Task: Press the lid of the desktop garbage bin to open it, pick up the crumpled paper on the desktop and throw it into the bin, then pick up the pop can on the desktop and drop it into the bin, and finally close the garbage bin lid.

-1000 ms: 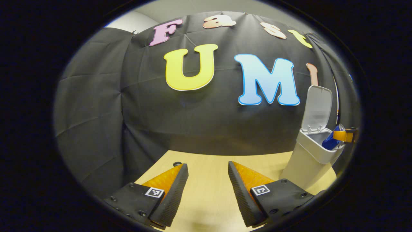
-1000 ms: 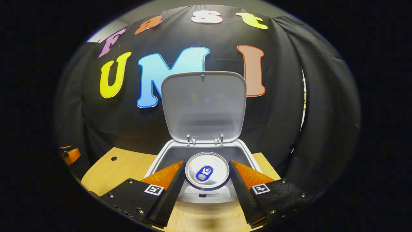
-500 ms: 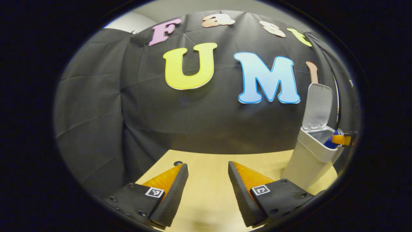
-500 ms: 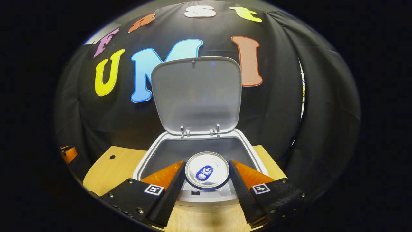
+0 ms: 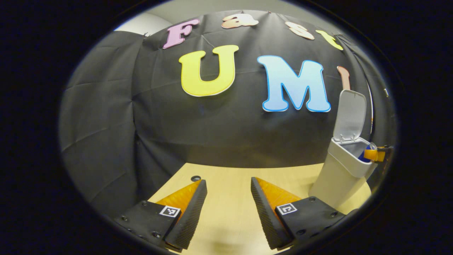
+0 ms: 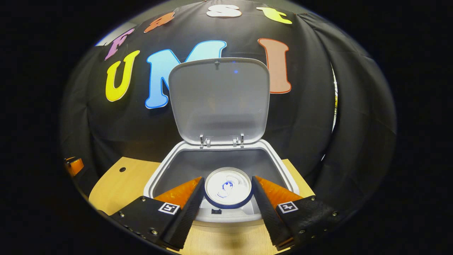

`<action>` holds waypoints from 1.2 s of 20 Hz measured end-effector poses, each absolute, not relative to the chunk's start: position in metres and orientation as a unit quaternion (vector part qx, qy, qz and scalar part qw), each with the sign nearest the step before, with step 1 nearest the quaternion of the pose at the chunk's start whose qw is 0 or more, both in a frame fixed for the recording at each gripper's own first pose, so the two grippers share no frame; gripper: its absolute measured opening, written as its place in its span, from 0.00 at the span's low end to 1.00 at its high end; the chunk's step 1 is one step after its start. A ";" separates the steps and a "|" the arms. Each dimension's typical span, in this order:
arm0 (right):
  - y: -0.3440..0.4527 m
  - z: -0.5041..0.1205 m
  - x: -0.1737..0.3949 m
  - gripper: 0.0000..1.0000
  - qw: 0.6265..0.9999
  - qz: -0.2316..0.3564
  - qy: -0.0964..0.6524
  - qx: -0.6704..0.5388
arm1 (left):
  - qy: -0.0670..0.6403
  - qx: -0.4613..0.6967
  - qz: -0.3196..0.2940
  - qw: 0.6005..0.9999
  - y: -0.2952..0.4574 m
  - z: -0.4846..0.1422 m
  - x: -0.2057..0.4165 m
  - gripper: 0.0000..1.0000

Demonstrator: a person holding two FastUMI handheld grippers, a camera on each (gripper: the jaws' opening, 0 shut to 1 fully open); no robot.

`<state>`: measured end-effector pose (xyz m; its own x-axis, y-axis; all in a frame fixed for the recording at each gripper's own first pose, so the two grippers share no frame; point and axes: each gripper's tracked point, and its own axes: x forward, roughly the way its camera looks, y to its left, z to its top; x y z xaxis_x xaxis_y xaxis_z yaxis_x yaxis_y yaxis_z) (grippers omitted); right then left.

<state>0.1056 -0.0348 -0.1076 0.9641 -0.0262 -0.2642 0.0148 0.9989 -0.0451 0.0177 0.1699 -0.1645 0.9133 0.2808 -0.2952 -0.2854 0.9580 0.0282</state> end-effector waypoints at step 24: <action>-0.029 -0.110 0.108 0.85 0.992 -0.010 0.123 -0.032 | 0.155 -0.022 0.160 0.974 0.175 -0.176 0.005 0.87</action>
<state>0.1076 -0.0291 -0.1096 0.9696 -0.0278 -0.2432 0.0122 0.9978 -0.0655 0.0053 0.1746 -0.1761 0.9002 0.3057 -0.3100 -0.3195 0.9476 0.0067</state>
